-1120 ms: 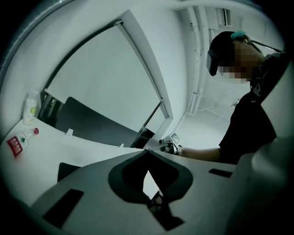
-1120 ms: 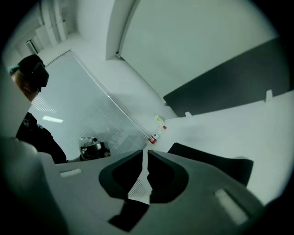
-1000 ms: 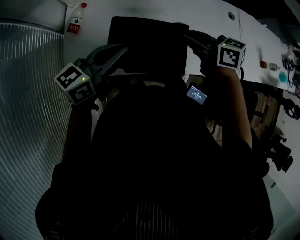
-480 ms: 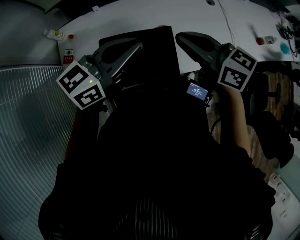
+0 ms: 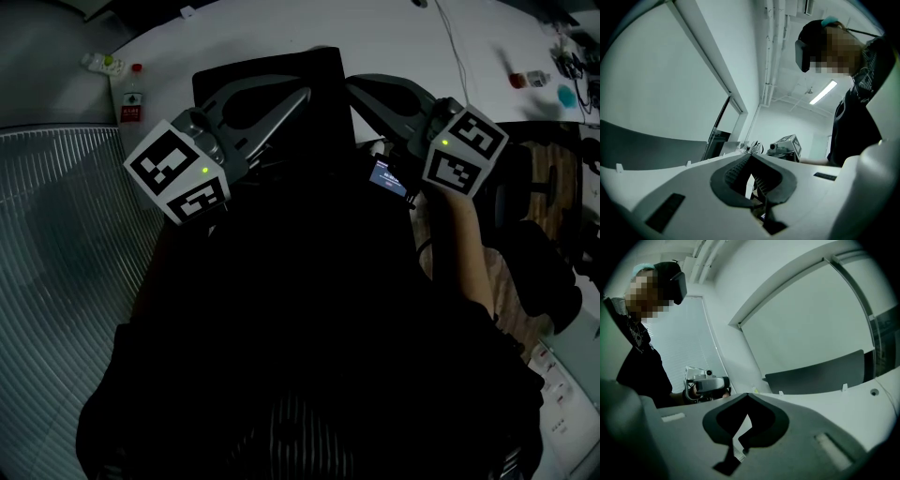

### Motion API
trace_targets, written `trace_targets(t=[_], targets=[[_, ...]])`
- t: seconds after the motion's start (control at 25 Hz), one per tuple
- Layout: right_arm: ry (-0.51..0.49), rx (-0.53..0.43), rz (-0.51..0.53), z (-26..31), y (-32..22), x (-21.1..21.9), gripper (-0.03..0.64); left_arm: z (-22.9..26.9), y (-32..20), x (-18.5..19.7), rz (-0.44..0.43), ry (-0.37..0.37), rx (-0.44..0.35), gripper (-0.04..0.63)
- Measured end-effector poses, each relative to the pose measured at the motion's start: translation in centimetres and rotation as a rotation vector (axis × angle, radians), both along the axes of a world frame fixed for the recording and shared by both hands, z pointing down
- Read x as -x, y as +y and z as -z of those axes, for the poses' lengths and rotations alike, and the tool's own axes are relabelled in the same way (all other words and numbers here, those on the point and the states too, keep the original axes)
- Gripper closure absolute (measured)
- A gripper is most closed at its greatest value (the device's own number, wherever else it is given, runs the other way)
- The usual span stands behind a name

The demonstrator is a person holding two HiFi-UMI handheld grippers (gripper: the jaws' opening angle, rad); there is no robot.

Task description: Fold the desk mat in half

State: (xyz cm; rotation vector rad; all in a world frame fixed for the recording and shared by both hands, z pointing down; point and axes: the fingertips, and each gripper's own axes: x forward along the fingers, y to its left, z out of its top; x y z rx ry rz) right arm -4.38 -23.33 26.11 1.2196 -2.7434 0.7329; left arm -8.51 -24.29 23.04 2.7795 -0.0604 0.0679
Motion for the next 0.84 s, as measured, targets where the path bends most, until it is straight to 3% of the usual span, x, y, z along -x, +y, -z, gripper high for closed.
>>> trace_targets(t=[0.84], targets=[[-0.001,0.014,0.000,-0.8,0.5,1.2,0.614,-1.7,1.0,2.5,0.003,-0.004,0.036,0.588]])
